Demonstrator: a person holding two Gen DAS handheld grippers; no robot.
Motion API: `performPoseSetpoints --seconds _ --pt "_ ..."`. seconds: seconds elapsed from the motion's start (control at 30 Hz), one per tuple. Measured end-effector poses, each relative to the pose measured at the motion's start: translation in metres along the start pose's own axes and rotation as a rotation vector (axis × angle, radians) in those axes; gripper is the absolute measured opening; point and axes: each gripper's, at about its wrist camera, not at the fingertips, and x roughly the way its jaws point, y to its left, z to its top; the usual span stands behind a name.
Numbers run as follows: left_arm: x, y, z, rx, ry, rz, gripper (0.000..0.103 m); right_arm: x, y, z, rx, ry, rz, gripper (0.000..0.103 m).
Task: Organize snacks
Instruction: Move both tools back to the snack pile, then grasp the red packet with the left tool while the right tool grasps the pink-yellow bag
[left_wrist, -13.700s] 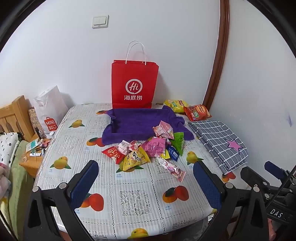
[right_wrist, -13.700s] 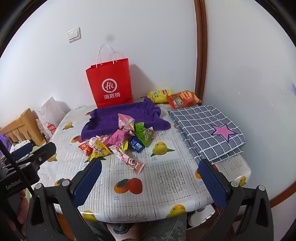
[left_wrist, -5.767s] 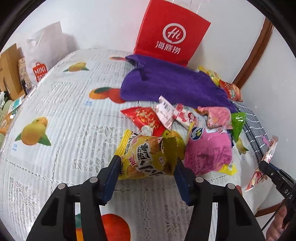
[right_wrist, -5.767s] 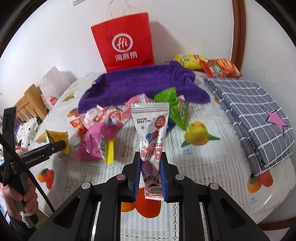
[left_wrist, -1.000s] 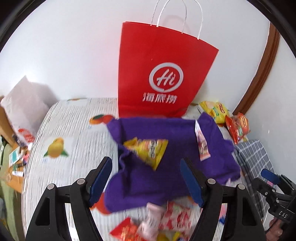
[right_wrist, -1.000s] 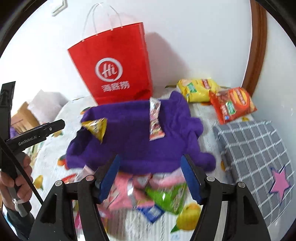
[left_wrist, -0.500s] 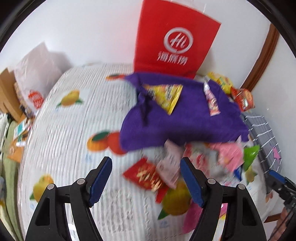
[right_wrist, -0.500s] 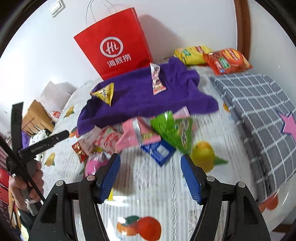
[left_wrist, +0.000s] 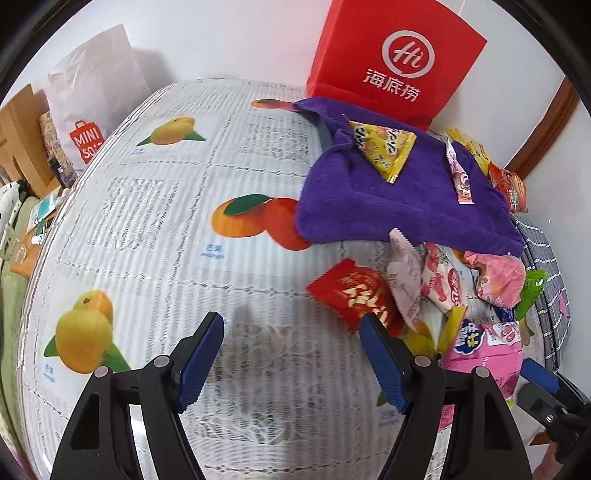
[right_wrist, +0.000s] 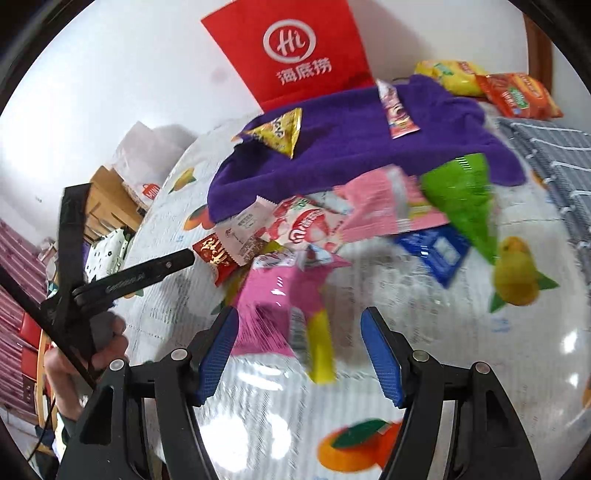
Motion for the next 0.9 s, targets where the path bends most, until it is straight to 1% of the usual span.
performPoseSetpoints --seconds 0.1,0.2,0.27,0.3,0.33,0.37,0.43,0.5,0.63,0.77,0.9 --pt "0.000 0.007 -0.001 -0.007 -0.005 -0.021 0.074 0.019 0.006 0.006 0.014 0.036 0.004 0.068" --pt "0.000 0.010 -0.002 -0.003 -0.010 -0.060 0.074 0.039 0.013 0.009 0.003 0.088 -0.016 0.068" --pt "0.001 0.010 -0.003 -0.013 -0.009 -0.091 0.074 0.045 0.015 0.009 0.006 0.091 0.012 0.068" --pt "0.001 0.009 -0.002 -0.018 -0.010 -0.104 0.074 0.047 0.015 0.009 0.009 0.093 0.016 0.066" --pt "0.002 0.007 -0.001 -0.022 -0.009 -0.112 0.074 0.046 0.017 0.008 0.006 0.085 0.022 0.059" --pt "0.003 0.004 -0.001 -0.021 -0.007 -0.113 0.074 0.044 0.018 0.008 -0.002 0.077 0.006 0.052" --pt "0.006 -0.002 0.002 -0.014 -0.002 -0.109 0.074 0.040 0.020 0.006 -0.035 0.066 -0.048 0.050" --pt "0.012 -0.009 0.004 -0.012 0.008 -0.095 0.074 0.033 0.017 0.004 -0.046 0.054 -0.062 0.044" --pt "0.023 -0.017 0.007 -0.020 0.029 -0.078 0.074 0.014 0.003 -0.003 -0.042 0.035 -0.071 0.045" --pt "0.029 -0.030 0.010 0.008 0.018 -0.019 0.074 -0.002 -0.012 -0.012 -0.046 0.019 -0.107 0.045" --pt "0.034 -0.041 0.013 0.023 0.019 0.014 0.075 -0.011 -0.025 -0.020 -0.031 0.021 -0.100 0.045"
